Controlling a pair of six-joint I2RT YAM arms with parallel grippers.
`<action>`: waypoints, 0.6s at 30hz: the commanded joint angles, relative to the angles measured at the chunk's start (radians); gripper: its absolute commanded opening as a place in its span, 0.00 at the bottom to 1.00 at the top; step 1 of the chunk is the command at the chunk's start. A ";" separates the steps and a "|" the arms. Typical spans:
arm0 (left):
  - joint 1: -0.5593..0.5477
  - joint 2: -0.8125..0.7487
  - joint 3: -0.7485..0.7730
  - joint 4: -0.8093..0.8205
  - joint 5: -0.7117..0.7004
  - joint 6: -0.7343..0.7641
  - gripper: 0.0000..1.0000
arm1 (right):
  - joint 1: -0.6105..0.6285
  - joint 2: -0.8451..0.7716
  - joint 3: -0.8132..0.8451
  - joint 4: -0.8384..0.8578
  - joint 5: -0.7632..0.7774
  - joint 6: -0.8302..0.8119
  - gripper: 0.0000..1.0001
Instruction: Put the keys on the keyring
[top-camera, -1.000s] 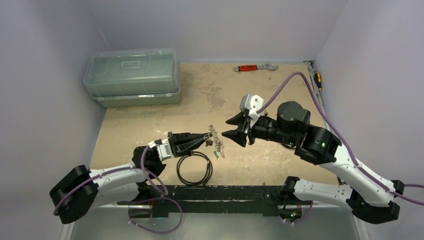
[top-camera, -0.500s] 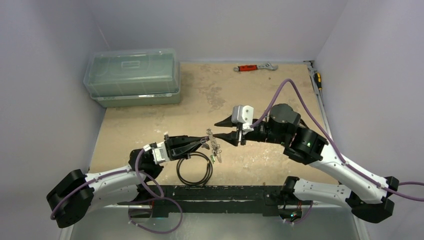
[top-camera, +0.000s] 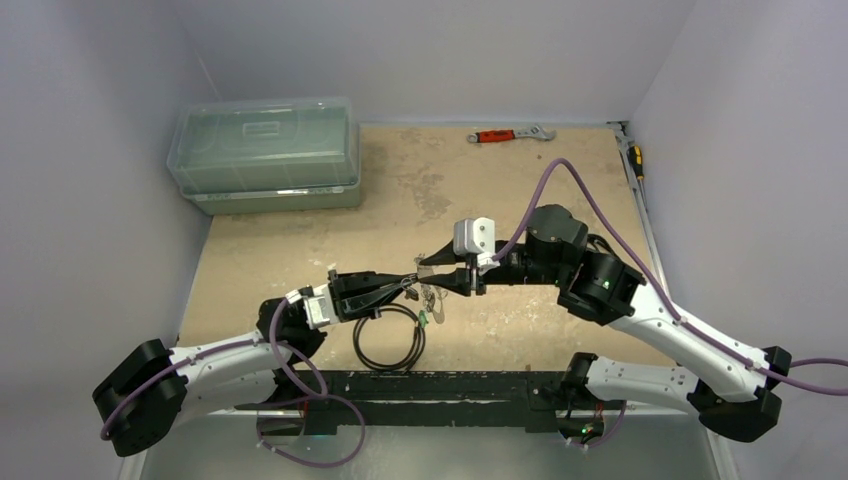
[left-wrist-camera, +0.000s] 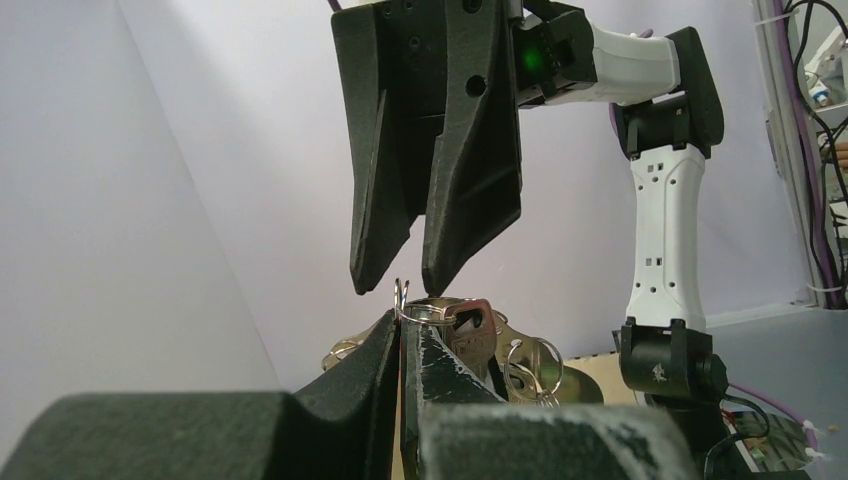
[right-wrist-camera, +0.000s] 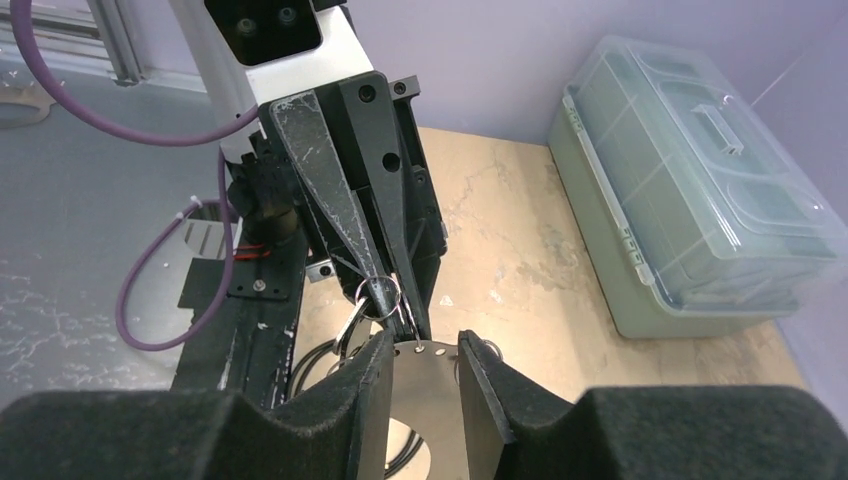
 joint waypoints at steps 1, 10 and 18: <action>0.001 -0.007 0.006 0.131 0.004 -0.021 0.00 | 0.003 -0.002 0.022 0.052 0.009 -0.009 0.32; 0.001 0.001 0.009 0.130 0.009 -0.021 0.00 | 0.003 0.017 0.020 0.065 0.012 -0.001 0.29; 0.000 0.004 0.015 0.125 0.015 -0.026 0.00 | 0.003 0.036 0.010 0.054 0.019 -0.003 0.27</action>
